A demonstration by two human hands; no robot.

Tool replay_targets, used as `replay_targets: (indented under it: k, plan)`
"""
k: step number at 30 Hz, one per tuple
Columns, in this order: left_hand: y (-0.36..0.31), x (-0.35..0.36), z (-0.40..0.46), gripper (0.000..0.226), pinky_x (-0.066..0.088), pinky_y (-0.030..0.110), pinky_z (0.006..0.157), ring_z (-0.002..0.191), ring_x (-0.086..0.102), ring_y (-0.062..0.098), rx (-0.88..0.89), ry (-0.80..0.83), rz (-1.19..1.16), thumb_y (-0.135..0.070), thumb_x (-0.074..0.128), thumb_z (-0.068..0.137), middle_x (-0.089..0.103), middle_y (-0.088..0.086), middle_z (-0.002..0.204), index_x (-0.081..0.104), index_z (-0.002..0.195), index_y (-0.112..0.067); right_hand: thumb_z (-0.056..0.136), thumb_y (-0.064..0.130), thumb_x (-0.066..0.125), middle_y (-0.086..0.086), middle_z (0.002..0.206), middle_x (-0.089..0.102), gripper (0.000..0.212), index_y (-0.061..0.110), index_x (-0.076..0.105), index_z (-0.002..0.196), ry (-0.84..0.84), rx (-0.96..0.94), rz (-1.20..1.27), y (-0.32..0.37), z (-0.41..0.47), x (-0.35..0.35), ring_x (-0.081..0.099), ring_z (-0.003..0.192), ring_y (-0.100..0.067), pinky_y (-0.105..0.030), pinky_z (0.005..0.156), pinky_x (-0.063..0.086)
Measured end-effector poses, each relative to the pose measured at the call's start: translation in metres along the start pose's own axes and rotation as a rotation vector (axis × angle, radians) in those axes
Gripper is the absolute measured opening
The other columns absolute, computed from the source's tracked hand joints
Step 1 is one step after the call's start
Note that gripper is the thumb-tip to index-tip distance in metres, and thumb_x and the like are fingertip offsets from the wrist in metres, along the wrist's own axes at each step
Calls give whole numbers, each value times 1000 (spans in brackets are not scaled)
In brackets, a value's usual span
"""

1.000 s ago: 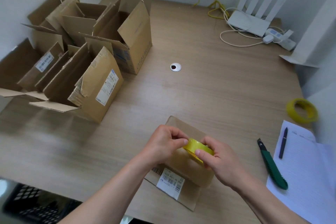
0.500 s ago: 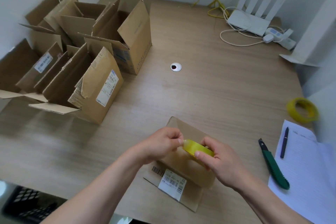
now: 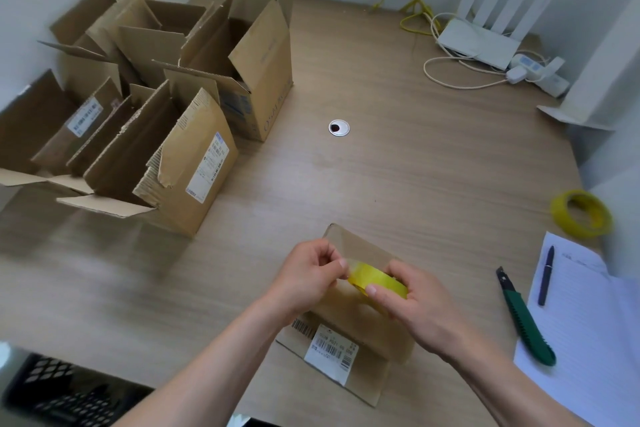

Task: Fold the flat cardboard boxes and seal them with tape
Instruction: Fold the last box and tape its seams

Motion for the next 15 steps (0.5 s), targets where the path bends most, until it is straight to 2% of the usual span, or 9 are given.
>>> replay_targets:
  k: [3,4,6,7,8,11,13,15]
  plan:
    - [8,-3,2,22,44,38,69,66,55,21,1,-126,26,-1,60,89,67,18,73,58,70,-13,63,63,70,9,66,56,43,24,58,77,34,-36,252,-12,-12,10,48,63,-5,-31,59,38]
    - [11,-6,3,22,48,41,71,67,58,21,-15,-156,11,0,58,90,67,14,71,57,71,-11,61,58,74,10,72,61,40,24,61,80,33,-39,310,-16,-16,16,52,69,-2,-28,63,41]
    - [18,-9,5,23,55,44,79,66,63,17,-55,-176,-64,2,54,93,64,8,68,53,73,-10,58,42,80,13,97,70,37,16,65,79,-64,-36,354,-27,-19,26,63,98,-4,-26,85,47]
    - [22,-9,6,24,56,45,81,63,64,13,-69,-173,-103,3,53,94,62,4,64,52,73,-10,58,32,82,11,107,70,33,12,64,76,-133,-28,360,-32,-18,31,63,108,-9,-29,93,46]
    - [24,-9,7,25,56,46,82,61,64,10,-69,-173,-113,3,53,94,61,-1,60,51,73,-11,59,23,84,7,111,70,29,11,65,76,-191,-10,367,-34,-17,35,63,110,-13,-33,96,46]
    - [25,-10,9,25,56,45,79,59,66,11,-24,-227,-17,0,55,92,61,-6,55,51,72,-13,67,17,84,8,93,73,26,20,70,89,-281,33,388,-34,-14,43,66,86,-10,-28,79,51]
    - [27,-11,12,24,53,37,70,62,67,15,12,-276,106,-5,58,90,65,-3,58,51,70,-16,73,29,80,17,76,66,19,28,64,85,-365,-14,333,-30,-14,42,57,67,1,-18,64,46]
    - [31,-13,12,24,46,31,61,59,59,14,36,-340,208,-10,62,88,64,-2,58,50,68,-17,72,44,72,19,71,60,22,31,56,78,-439,-65,279,-25,-16,39,50,59,2,-10,54,36]
Point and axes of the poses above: each hand's wrist, its own z-axis towards the middle knuckle, its own x-axis out of the palm, y = z × x, the point moved 2 cm from there along z, towards the middle knuckle
